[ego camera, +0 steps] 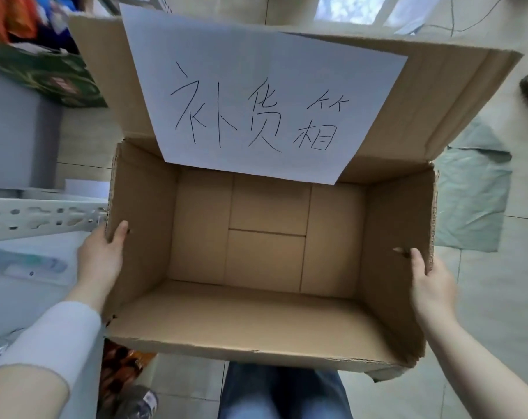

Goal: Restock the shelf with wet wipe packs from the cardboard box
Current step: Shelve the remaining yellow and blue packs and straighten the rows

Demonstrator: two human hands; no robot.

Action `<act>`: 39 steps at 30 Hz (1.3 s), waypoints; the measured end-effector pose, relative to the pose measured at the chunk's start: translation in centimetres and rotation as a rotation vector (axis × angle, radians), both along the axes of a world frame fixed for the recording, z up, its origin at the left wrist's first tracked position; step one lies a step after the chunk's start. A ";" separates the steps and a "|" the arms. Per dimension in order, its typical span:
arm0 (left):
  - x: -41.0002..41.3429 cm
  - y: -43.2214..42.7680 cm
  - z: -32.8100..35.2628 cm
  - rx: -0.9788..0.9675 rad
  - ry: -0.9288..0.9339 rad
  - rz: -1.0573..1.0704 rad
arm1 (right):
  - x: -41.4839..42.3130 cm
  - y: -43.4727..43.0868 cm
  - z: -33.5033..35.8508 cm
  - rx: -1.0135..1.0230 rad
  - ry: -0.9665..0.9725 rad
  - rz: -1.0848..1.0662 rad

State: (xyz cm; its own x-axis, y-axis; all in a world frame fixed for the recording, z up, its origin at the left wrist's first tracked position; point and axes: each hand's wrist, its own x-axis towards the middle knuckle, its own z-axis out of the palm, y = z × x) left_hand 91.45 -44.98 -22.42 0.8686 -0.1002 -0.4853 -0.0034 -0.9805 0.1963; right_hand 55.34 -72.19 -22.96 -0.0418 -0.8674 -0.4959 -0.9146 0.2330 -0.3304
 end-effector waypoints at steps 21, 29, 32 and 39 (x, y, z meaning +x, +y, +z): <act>-14.5 7.3 18.4 0.003 -0.145 0.083 | -3.8 -3.0 18.2 -0.038 0.027 0.342; -30.2 12.8 23.9 0.011 -0.215 0.355 | -6.3 -3.5 23.6 -0.054 0.015 0.639; -35.2 15.5 26.2 0.021 -0.218 0.467 | -6.5 -1.4 26.0 -0.070 0.035 0.749; -47.0 23.5 29.9 -0.120 -0.229 0.895 | -5.8 7.0 28.8 -0.072 -0.041 1.080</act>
